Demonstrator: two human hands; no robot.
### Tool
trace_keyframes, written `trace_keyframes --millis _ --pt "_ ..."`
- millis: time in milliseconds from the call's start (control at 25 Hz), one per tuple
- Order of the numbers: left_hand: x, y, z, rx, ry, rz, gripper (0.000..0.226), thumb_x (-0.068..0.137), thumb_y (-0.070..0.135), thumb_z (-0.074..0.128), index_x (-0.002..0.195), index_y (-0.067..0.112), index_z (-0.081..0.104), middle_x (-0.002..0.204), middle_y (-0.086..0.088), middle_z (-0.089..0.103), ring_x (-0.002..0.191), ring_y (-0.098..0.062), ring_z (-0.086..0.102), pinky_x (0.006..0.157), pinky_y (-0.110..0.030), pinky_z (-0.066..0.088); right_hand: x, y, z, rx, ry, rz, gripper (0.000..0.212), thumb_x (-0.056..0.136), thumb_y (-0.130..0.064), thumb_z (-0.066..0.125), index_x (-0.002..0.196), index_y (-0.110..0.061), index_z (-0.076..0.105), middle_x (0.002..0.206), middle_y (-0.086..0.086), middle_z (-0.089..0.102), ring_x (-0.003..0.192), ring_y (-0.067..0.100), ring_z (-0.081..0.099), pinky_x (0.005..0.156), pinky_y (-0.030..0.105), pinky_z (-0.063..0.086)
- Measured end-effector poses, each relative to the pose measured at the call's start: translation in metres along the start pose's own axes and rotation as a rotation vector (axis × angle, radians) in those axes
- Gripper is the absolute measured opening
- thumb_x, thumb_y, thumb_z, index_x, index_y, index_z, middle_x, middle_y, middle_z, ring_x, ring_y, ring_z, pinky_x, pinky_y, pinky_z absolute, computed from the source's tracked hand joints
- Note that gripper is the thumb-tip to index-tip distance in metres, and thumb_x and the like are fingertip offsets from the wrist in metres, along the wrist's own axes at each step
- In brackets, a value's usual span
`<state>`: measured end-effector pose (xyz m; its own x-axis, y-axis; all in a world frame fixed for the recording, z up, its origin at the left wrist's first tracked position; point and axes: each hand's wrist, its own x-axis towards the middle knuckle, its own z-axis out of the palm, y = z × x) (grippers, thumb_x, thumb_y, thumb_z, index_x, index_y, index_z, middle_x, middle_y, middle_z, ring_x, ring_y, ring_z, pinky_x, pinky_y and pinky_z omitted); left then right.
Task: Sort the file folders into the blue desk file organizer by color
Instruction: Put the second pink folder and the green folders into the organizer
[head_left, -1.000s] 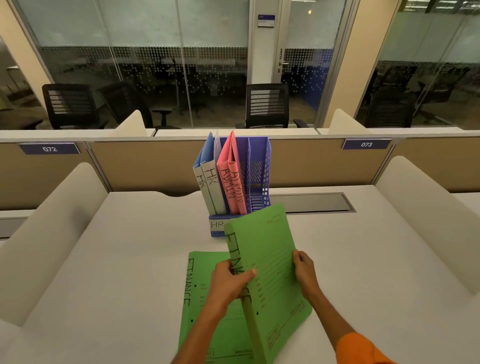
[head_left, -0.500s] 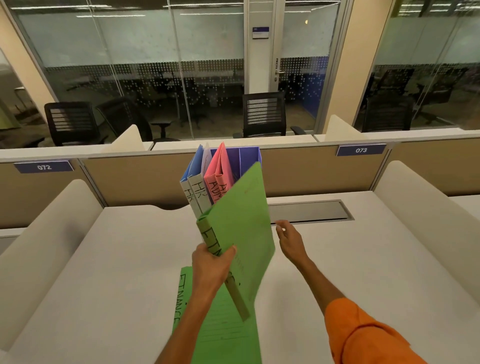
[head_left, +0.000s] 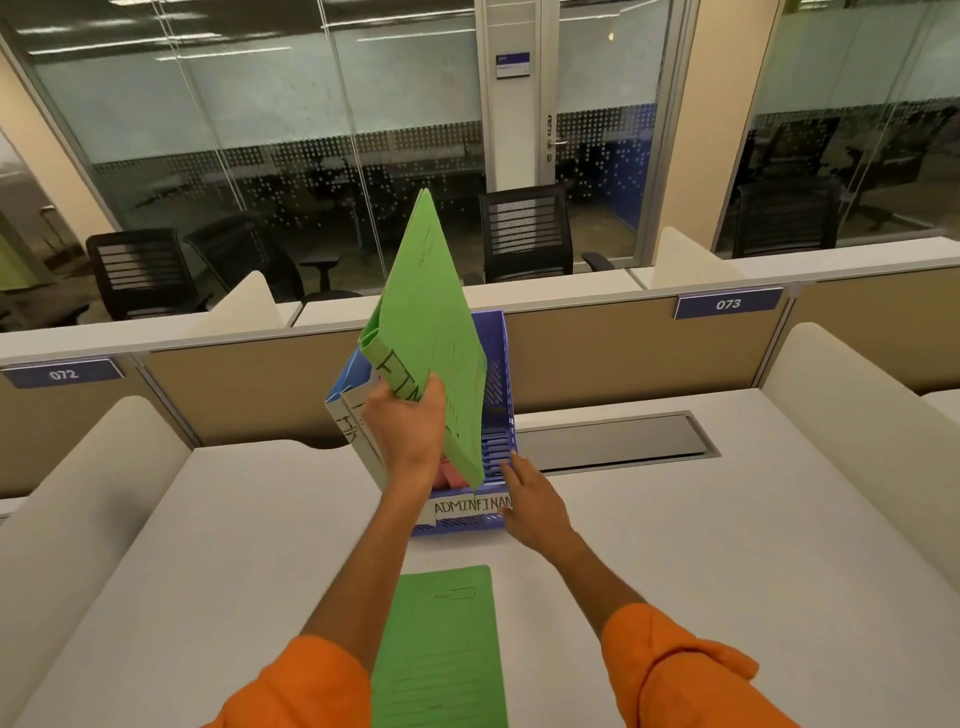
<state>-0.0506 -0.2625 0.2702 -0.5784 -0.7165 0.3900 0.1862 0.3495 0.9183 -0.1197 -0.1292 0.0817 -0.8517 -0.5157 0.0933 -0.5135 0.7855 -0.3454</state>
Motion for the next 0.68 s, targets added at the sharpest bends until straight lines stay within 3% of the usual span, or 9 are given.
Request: trace_keyframes --millis 160,280,360,480,680 --pt "0.008 -0.022 0.036 -0.027 0.000 0.009 0.032 0.083 0.007 0.067 0.065 0.034 0.063 0.059 0.022 0.067 0.056 0.005 0.064 0.049 -0.010 0.050 0.006 0.011 0.025 -0.047 -0.028 -0.016 0.075 0.097 -0.033 0.057 0.157 -0.012 0.016 0.165 0.009 0.012 0.153 0.025 0.011 0.125 0.035 0.017" --pt "0.010 -0.052 0.056 -0.012 -0.014 -0.078 0.015 0.084 0.011 0.066 0.074 0.020 0.073 0.069 0.007 0.073 0.062 -0.010 0.070 0.054 -0.025 0.057 0.005 0.018 0.041 -0.019 -0.010 -0.003 0.074 0.096 -0.032 0.058 0.156 -0.016 0.017 0.166 0.006 0.013 0.153 0.023 0.008 0.123 0.033 0.019" --pt "0.010 -0.072 0.066 0.006 -0.009 -0.106 0.009 0.084 0.011 0.066 0.081 0.011 0.075 0.071 0.005 0.073 0.062 -0.005 0.069 0.054 -0.020 0.057 0.006 0.019 0.046 0.004 0.002 0.002 0.076 0.095 -0.032 0.060 0.156 -0.017 0.019 0.166 0.007 0.013 0.153 0.024 0.008 0.122 0.033 0.019" --pt "0.006 -0.096 0.077 0.059 -0.024 -0.131 0.010 0.082 0.012 0.066 0.081 0.015 0.075 0.067 0.011 0.070 0.058 0.007 0.065 0.050 -0.009 0.051 0.005 0.022 0.053 0.032 0.012 0.010 0.080 0.093 -0.031 0.063 0.157 -0.018 0.017 0.166 0.009 0.010 0.154 0.025 0.006 0.122 0.034 0.019" --pt "0.003 -0.131 0.090 0.157 -0.060 -0.199 0.011 0.080 0.016 0.065 0.079 0.010 0.074 0.068 0.002 0.072 0.060 -0.014 0.068 0.052 -0.023 0.055 0.004 0.025 0.064 0.018 0.029 0.010 0.083 0.092 -0.033 0.063 0.157 -0.018 0.014 0.166 0.009 0.006 0.154 0.026 0.004 0.120 0.031 0.014"
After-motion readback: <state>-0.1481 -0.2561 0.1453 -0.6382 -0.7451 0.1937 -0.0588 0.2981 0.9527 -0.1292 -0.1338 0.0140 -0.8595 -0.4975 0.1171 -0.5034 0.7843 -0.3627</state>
